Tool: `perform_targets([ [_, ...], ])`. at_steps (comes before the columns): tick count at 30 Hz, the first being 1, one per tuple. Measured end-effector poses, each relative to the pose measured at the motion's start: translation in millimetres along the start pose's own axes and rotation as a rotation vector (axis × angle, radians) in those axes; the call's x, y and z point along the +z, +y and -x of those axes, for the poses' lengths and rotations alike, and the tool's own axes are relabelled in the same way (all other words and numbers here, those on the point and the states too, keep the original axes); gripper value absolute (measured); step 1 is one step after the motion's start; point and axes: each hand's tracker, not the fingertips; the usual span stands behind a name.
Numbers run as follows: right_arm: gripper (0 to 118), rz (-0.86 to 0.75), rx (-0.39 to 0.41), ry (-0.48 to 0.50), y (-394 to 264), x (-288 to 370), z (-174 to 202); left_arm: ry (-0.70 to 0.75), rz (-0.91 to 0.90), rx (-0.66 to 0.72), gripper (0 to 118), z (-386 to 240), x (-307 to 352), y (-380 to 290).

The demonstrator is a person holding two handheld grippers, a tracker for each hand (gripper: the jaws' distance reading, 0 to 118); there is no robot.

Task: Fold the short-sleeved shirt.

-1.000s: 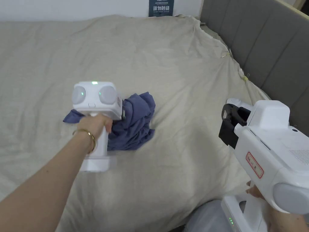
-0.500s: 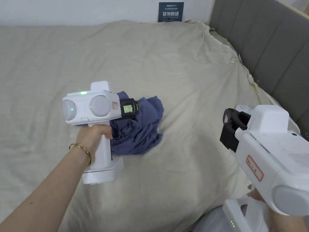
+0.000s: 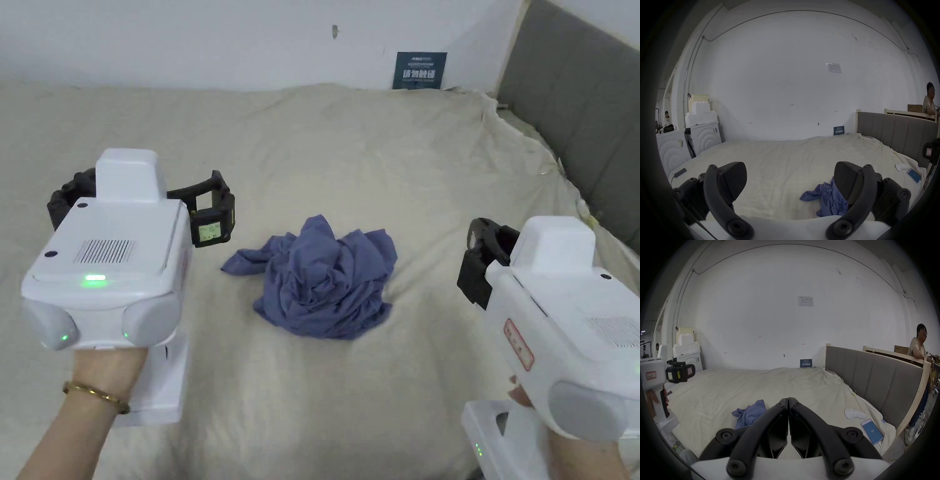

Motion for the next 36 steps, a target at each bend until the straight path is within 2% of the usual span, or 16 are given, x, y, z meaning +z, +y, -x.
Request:
perform_targets([
  [2,0,-0.007,0.007,0.015,1,2,7,0.008,0.002,0.025,99,9,14,-6],
  [3,0,-0.008,0.009,0.019,2,3,10,0.009,0.006,0.027,92,11,18,-10],
  [4,0,-0.008,0.01,0.027,1,4,13,0.013,0.018,0.026,77,14,22,-14],
  [5,0,-0.009,0.011,0.032,1,6,15,0.019,0.032,0.019,50,16,26,-18],
  [6,0,-0.009,0.012,0.035,-1,5,15,0.022,0.032,0.016,30,17,28,-22],
  [8,0,-0.004,0.012,0.041,-4,7,16,0.025,0.04,0.017,6,24,29,-33],
  [9,0,-0.003,0.012,0.041,-5,8,17,0.019,0.055,0.025,0,26,30,-36],
  [12,0,0.0,0.009,0.038,-8,11,18,0.006,0.088,0.063,0,32,36,-46],
  [20,0,0.02,0.013,0.026,-19,11,15,-0.006,0.135,0.062,0,37,43,-69],
  [33,0,0.024,0.016,0.017,-20,6,10,-0.042,0.129,0.059,0,23,46,-61],
  [36,0,0.03,0.014,0.016,-21,1,8,-0.09,0.142,0.12,3,26,36,-57],
])
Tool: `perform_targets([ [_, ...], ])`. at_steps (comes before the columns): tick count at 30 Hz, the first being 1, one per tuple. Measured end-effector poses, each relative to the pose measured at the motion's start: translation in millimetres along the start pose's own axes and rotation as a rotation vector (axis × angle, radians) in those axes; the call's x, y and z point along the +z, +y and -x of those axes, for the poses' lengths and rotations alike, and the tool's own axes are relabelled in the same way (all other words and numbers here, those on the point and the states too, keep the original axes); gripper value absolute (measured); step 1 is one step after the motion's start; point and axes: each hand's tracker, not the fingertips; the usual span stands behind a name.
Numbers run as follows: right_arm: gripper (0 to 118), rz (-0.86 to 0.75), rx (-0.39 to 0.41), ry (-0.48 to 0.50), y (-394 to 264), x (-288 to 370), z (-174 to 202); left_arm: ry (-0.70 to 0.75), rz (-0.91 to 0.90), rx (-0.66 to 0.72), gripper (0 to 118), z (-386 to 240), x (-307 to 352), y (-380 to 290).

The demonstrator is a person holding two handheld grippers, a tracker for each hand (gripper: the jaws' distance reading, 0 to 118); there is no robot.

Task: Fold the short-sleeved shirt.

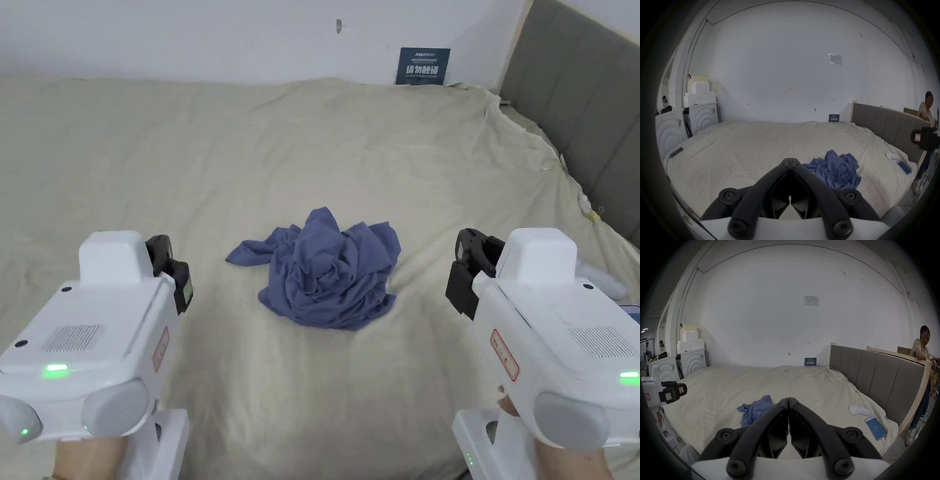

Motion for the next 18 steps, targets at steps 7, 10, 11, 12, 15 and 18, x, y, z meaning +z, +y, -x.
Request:
perform_targets([
  [7,0,0.021,-0.012,0.008,-1,-13,1,-0.058,0.155,0.055,118,7,-50,23],
  [10,0,0.035,-0.013,0.013,-1,-21,2,-0.075,0.239,0.043,118,6,-85,35],
  [11,0,0.041,-0.012,0.014,-1,-24,3,-0.082,0.268,0.055,118,4,-102,39],
  [12,0,0.047,-0.012,0.014,-2,-27,3,-0.069,0.303,0.063,118,3,-117,42],
  [15,0,0.07,-0.02,0.018,-4,-37,0,-0.034,0.436,0.058,118,-4,-170,45],
  [18,0,0.095,-0.017,0.009,-8,-49,-5,-0.014,0.547,0.032,118,-12,-224,38],
])
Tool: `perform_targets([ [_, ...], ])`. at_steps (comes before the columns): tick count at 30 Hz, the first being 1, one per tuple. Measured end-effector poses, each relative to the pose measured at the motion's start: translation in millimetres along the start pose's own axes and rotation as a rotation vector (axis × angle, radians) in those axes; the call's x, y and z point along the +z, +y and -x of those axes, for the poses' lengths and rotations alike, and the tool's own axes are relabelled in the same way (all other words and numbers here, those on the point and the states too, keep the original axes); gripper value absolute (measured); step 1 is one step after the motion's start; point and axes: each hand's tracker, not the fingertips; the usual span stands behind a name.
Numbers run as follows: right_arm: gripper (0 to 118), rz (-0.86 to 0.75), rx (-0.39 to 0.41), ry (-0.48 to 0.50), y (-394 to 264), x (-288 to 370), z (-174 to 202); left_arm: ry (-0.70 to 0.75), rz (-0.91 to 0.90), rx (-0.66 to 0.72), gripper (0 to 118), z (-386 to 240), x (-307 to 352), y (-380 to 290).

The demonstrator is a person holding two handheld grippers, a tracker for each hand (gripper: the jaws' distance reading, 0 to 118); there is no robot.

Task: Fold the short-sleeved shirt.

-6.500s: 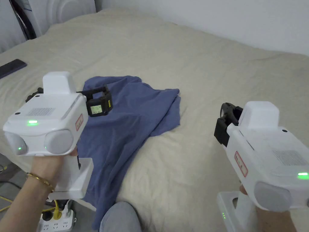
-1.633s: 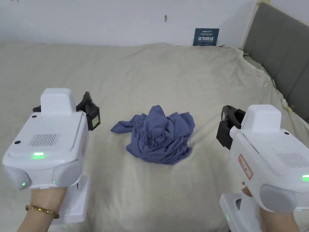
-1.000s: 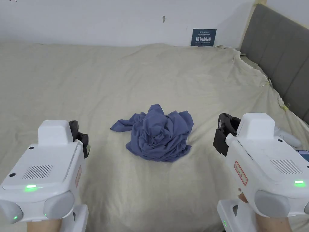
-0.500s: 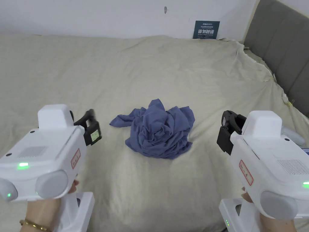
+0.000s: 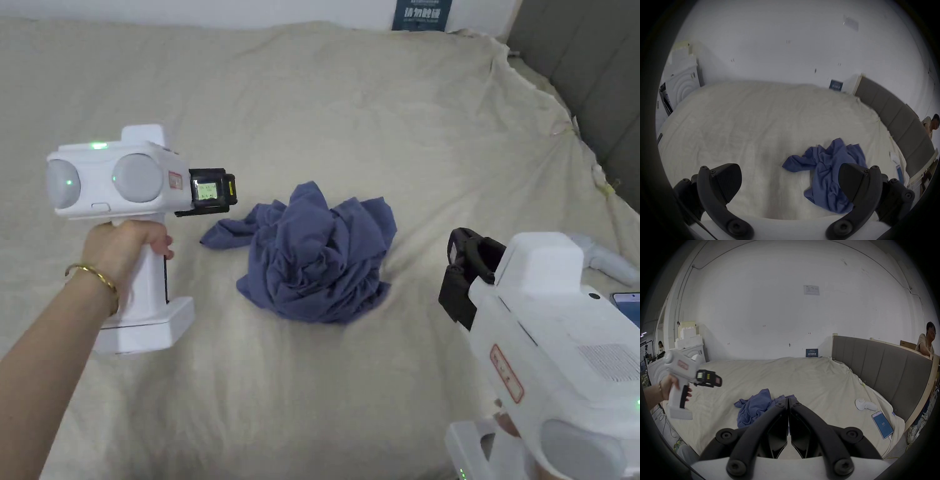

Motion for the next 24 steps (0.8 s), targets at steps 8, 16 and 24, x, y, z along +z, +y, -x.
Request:
perform_targets([
  [8,0,0.085,-0.004,-0.03,-10,-35,-20,0.098,0.241,-0.034,105,-17,-112,13],
  [16,0,0.126,-0.04,-0.064,-17,-55,-35,0.013,0.352,-0.055,22,-31,-156,-4],
  [24,0,0.125,-0.04,-0.056,-5,-55,-34,0.012,0.216,-0.121,0,-37,-132,2],
])
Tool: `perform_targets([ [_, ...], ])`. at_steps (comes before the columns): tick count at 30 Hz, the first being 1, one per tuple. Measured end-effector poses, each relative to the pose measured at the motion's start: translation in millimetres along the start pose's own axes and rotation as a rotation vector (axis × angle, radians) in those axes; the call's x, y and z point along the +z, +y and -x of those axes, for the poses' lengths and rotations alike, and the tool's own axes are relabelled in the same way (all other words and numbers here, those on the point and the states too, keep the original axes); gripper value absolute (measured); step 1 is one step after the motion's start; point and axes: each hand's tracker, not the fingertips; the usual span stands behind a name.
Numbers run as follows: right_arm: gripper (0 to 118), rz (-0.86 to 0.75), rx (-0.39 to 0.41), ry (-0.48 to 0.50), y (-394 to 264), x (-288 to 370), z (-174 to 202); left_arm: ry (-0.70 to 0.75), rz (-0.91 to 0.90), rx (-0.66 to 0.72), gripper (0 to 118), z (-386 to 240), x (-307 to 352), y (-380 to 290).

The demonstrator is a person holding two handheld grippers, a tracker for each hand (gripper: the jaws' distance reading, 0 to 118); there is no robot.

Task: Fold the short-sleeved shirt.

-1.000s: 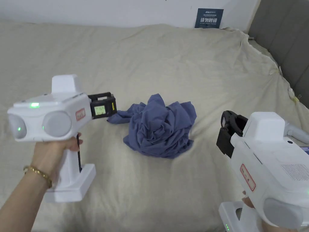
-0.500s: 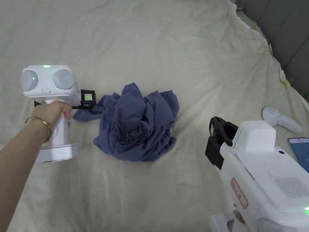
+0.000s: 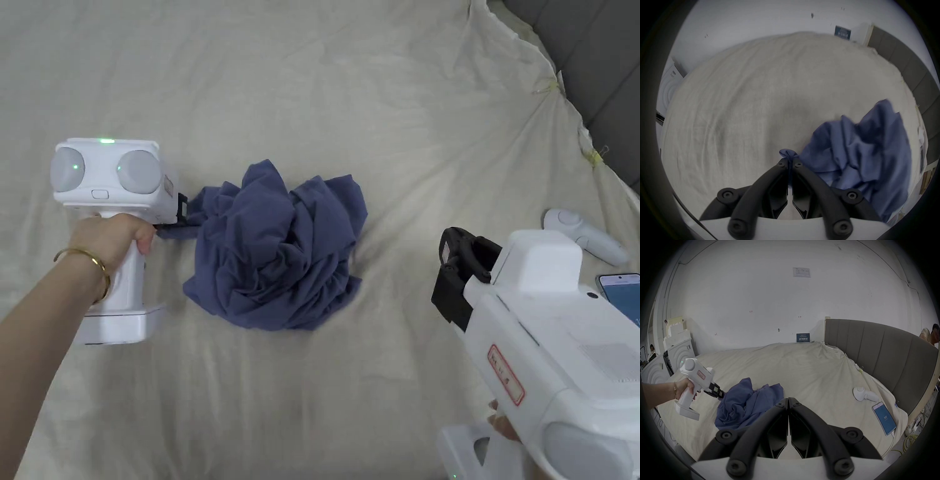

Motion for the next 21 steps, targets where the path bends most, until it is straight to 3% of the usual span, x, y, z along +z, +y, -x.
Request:
perform_targets([
  [7,0,-0.033,0.073,0.066,55,-21,5,-0.046,-0.229,0.132,0,32,79,-19],
  [11,2,0.013,0.174,0.078,88,-60,12,-0.063,-0.259,0.171,0,50,104,-33],
  [14,13,0.137,0.143,0.099,109,-96,20,-0.058,-0.266,0.183,0,61,110,-42],
  [15,23,0.188,0.116,0.117,114,-110,21,-0.057,-0.266,0.188,0,65,112,-45],
  [16,45,0.224,0.078,0.135,118,-126,21,-0.06,-0.267,0.191,0,68,113,-49],
  [17,83,0.269,0.077,0.14,119,-144,24,-0.06,-0.266,0.193,0,71,113,-50],
  [18,104,0.319,0.079,0.125,120,-159,27,-0.058,-0.265,0.195,0,73,112,-52],
  [19,115,0.352,0.058,0.107,120,-174,30,-0.056,-0.261,0.196,0,75,112,-54],
  [21,116,0.395,0.043,0.095,116,-203,32,-0.051,-0.256,0.195,0,79,110,-58],
])
